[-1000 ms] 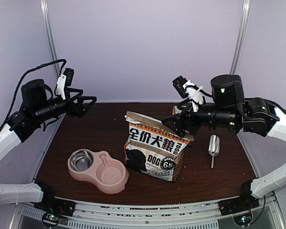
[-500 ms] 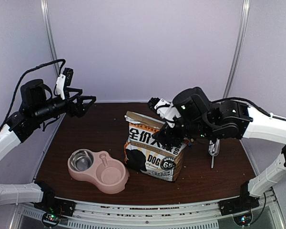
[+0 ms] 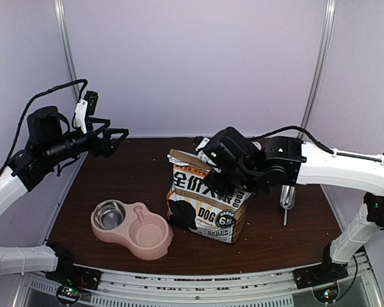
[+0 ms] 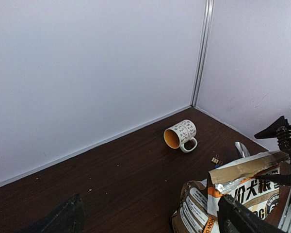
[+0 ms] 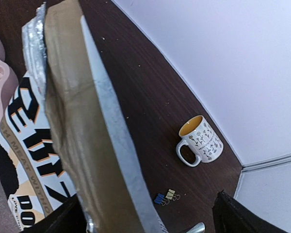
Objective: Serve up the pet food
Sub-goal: Adjust the pet food bag at the center of the board.
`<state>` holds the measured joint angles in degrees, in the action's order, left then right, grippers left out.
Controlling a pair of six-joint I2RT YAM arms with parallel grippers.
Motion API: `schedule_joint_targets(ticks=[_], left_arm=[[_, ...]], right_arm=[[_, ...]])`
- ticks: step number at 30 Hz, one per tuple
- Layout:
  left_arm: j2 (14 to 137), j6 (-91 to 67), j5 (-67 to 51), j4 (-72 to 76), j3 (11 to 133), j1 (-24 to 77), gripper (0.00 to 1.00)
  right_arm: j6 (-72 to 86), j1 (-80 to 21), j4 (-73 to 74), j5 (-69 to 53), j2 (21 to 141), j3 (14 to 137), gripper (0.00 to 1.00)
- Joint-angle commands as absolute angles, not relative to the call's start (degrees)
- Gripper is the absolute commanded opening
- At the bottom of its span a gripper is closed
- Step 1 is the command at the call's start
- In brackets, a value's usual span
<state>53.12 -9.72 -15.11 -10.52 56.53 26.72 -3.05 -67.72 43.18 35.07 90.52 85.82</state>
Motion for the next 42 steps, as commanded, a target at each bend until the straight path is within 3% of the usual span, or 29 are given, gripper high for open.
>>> schedule_joint_targets(ticks=[1,12,19,24,31,42], left_arm=[[52.42,-8.96,-14.28,-8.53,56.68,26.69,0.98],[52.38,-8.93,-14.06,-8.61,56.71,26.64,0.98],[52.49,-8.89,-14.12,-8.62,56.75,26.67,0.98],[52.62,-8.88,-14.24,-8.61,56.74,26.69,0.98],[52.85,-9.09,-14.61,-8.61,56.73,26.66,0.98],[52.75,-9.15,-14.67,-8.61,56.78,26.64,0.98]], right_arm=[[-1.96,-65.69,45.35,42.43,90.16,88.86,0.90],[0.95,-55.71,45.84,29.88,85.74,92.65,0.86],[3.75,-50.44,45.73,6.05,82.58,93.07,0.87],[0.65,-51.54,47.60,-3.59,80.16,94.42,0.90],[-3.99,-59.51,46.72,7.50,81.22,93.45,0.93],[-12.56,-64.84,50.31,25.51,97.31,104.28,0.89]])
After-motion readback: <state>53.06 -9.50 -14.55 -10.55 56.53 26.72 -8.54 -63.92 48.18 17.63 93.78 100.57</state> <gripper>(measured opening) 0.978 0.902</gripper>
